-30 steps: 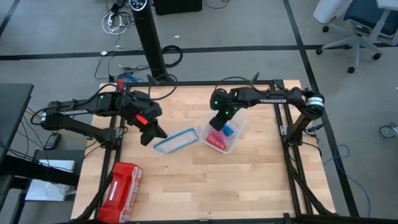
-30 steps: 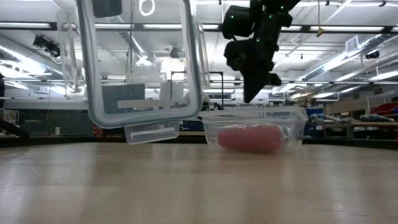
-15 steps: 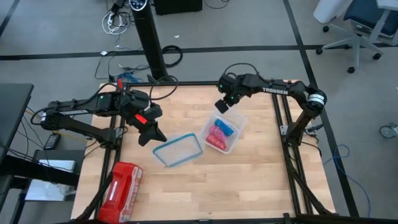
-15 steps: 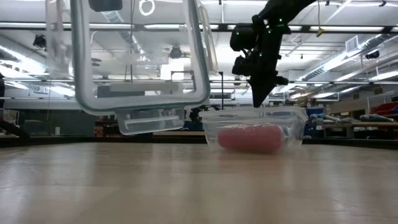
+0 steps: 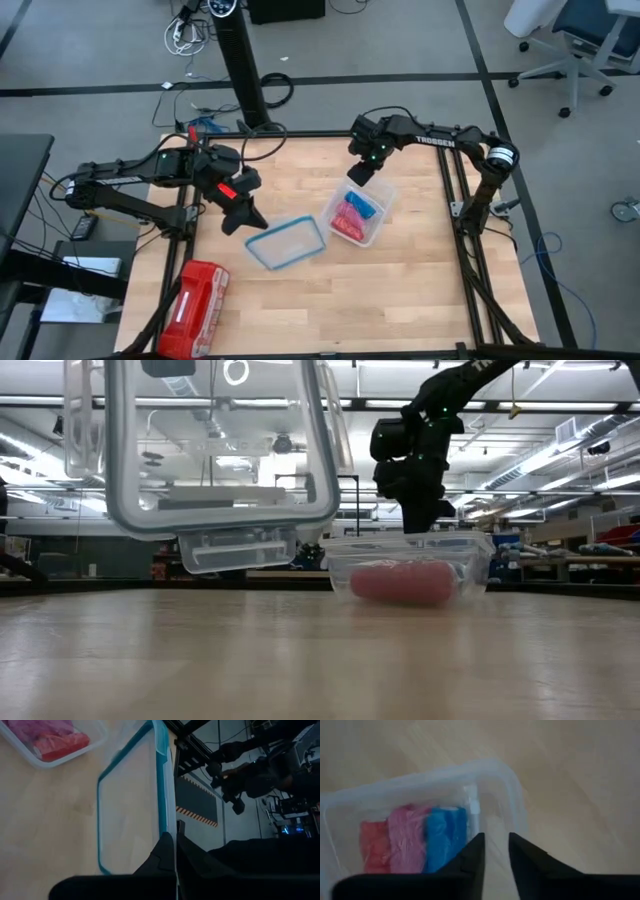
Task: Roll bandage
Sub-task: Close the lid of the tupperware
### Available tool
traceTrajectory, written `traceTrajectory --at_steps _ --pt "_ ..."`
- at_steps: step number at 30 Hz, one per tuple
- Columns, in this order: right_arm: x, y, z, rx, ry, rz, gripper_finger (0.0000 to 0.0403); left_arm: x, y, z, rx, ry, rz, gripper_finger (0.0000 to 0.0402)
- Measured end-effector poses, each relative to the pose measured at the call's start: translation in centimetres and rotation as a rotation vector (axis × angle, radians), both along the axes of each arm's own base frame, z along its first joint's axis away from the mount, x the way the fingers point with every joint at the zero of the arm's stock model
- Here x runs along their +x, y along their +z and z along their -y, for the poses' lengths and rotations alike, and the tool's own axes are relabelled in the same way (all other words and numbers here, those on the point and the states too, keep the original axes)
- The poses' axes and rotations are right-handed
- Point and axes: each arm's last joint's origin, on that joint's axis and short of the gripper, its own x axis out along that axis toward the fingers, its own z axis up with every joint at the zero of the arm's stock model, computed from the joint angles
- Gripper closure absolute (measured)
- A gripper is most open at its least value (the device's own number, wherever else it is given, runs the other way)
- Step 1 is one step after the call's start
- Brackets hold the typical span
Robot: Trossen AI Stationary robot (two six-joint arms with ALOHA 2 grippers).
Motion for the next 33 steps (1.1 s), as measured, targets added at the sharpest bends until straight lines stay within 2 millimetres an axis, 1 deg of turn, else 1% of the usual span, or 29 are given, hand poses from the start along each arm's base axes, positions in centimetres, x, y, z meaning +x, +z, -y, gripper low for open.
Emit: traceTrajectory --at_steps 2,5,7,10,13,17,22,26,30,33 --pt "-0.3 -0.1 -0.2 0.012 0.016 -0.038 0.0291 0.0 0.0 0.0 -0.003 -0.007 0.001 0.0400" --pt "-1.3 -0.3 -0.4 -0.006 0.001 -0.164 0.0252 0.0 0.0 0.0 -0.005 -0.010 0.001 0.0400" --pt "-2.1 -0.3 -0.5 0.017 0.005 -0.237 0.0234 0.0 0.0 0.0 -0.004 -0.011 0.001 0.0400" --pt "-2.6 -0.3 -0.8 0.040 0.042 -0.285 0.0220 0.0 0.0 0.0 -0.002 -0.018 0.003 0.0400" --pt "-2.7 -0.3 -1.0 0.071 0.064 -0.292 0.0220 0.0 0.0 0.1 0.006 -0.033 0.011 0.0400" --pt "-2.7 -0.3 -1.0 0.099 0.070 -0.266 0.0237 0.0 0.0 0.1 0.007 -0.034 0.011 0.0400" --pt "-2.0 -0.5 -0.6 0.043 0.096 -0.204 0.0259 0.0 0.0 0.1 0.007 -0.035 0.011 0.0400" --pt "-2.2 -1.5 -0.5 0.040 0.101 -0.189 0.0269 0.0 0.0 0.1 0.006 -0.034 0.011 0.0400" --pt "-2.5 -2.9 -0.8 0.045 0.116 -0.197 0.0273 0.0 0.0 0.1 0.007 -0.034 0.012 0.0400" --pt "-2.4 -3.7 -0.8 0.034 0.132 -0.165 0.0275 0.0 0.0 0.1 0.007 -0.034 0.012 0.0400"
